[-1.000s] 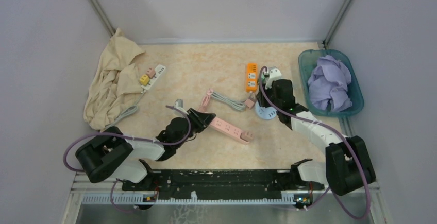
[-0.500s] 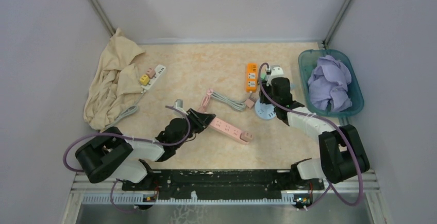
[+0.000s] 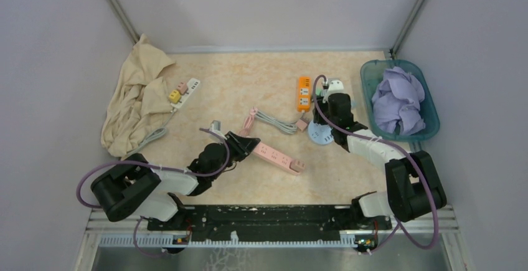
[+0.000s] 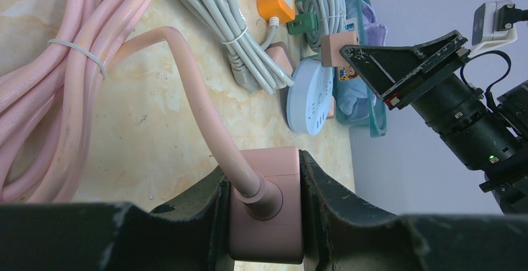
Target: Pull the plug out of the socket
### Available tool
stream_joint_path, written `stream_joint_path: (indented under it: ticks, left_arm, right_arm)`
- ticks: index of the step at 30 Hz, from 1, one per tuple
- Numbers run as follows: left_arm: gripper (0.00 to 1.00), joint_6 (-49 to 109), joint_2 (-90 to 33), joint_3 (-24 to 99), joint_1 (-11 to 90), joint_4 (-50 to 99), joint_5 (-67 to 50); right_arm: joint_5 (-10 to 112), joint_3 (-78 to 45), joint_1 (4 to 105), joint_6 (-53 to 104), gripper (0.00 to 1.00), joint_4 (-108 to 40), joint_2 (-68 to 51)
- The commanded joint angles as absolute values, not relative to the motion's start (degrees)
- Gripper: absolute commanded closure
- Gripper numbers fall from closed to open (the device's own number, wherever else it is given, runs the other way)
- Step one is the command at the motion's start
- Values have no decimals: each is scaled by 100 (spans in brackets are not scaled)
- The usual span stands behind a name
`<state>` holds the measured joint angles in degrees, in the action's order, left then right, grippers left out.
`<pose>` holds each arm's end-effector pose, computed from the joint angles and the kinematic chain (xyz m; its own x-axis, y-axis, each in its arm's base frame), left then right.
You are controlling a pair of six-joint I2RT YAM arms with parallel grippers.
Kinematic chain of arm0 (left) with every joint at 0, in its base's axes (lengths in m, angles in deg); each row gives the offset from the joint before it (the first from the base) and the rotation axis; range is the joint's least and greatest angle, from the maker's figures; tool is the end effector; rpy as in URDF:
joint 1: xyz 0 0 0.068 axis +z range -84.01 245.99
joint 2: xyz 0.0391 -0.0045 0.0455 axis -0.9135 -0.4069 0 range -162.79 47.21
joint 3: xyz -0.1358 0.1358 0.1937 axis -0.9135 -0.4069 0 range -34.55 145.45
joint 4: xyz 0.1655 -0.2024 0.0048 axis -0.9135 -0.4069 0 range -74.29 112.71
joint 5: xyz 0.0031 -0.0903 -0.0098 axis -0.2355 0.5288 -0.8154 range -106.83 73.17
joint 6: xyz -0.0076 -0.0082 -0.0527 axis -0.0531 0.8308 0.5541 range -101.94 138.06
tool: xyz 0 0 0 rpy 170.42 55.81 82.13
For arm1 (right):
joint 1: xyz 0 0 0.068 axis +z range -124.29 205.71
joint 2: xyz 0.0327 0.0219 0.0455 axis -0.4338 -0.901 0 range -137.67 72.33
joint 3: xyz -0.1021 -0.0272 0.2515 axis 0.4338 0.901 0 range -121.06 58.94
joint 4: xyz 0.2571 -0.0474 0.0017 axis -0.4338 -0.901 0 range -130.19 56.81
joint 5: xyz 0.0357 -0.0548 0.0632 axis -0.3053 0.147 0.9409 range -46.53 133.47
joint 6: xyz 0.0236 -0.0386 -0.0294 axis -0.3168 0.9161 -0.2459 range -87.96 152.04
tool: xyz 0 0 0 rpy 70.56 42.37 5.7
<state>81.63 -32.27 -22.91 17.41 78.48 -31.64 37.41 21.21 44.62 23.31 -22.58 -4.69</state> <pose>0.1562 -0.1633 0.1461 -0.5627 -0.6708 -0.4832 0.1252 0.5086 -0.8519 0.2701 0.0886 0.2095 -0.4843 -0.0064 -0.8749 -0.1631 0.9831 0.0831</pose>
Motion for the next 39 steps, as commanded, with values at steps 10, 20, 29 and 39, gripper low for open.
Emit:
stream_joint_path:
  ticks: [10,20,29,39]
  left_arm:
    - [100,7387,-3391,-2566,1749,6841,-3099]
    - [100,7374,-3383,-2561,1751,6841,-3081]
    - [100,7340,-3332,-2564,1752,6835,-3072]
    - [100,7308,-3243,-2558,1751,6760,-3081]
  right_arm:
    - [3801,1890,4305,2230,60,-1927,-263]
    - [3950,1994,4277,2184,75,-1794,-62]
    - [3953,1958,4223,2165,58,-1838,-88]
    - [4249,1941,4198,2258,55,-1922,143]
